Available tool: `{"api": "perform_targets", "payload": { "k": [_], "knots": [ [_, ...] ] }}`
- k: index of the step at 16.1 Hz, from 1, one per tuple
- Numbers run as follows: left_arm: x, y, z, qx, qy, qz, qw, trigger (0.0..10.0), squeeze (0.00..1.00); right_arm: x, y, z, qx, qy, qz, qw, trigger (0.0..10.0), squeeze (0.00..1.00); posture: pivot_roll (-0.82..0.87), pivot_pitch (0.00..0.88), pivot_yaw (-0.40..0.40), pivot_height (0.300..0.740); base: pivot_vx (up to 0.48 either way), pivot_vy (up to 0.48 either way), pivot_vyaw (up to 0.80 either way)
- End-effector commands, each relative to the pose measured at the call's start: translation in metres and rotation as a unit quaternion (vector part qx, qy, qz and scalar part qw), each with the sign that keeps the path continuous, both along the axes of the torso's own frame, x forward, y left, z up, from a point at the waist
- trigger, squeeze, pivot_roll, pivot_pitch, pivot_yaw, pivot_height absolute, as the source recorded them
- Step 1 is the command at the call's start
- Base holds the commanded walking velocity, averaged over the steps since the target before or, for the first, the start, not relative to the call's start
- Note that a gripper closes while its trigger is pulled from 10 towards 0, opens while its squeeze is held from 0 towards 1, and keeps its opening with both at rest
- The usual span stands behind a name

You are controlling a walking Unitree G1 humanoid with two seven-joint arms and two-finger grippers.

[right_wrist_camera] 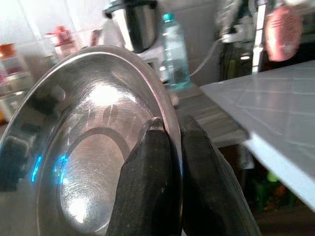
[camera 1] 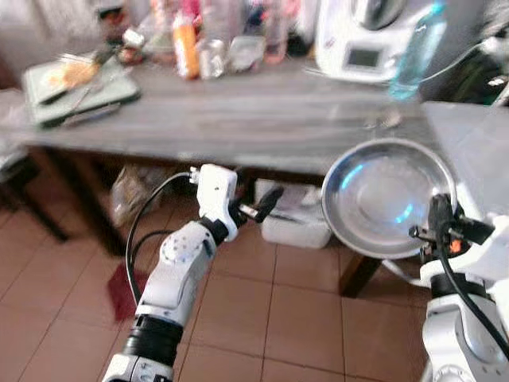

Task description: Setting the table

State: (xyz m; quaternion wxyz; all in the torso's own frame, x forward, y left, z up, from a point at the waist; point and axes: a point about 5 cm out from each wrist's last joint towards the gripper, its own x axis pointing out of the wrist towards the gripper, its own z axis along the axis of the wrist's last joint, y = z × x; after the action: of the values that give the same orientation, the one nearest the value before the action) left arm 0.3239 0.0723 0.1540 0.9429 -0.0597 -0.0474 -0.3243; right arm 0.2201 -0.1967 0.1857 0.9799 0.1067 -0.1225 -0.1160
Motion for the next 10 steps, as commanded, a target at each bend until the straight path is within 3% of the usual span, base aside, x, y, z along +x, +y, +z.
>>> {"api": "perform_targets", "payload": {
  "k": [1, 10],
  "knots": [
    [-0.0011, -0.0044, 0.0048, 0.004, -0.009, -0.011, 1.000, 10.0, 0.00, -0.0016, -0.0015, 0.0038, -0.003, -0.008, -0.004, 1.000, 10.0, 0.00, -0.03, 0.108, 0.011, 0.714, 0.281, 0.000, 0.00],
    [-0.0030, -0.0054, 0.0028, 0.009, -0.008, -0.016, 1.000, 10.0, 0.00, -0.0018, -0.0001, 0.0020, -0.001, -0.005, -0.002, 1.000, 10.0, 0.00, -0.03, 0.111, 0.012, 0.714, 0.314, 0.000, 0.00]
  ]
}}
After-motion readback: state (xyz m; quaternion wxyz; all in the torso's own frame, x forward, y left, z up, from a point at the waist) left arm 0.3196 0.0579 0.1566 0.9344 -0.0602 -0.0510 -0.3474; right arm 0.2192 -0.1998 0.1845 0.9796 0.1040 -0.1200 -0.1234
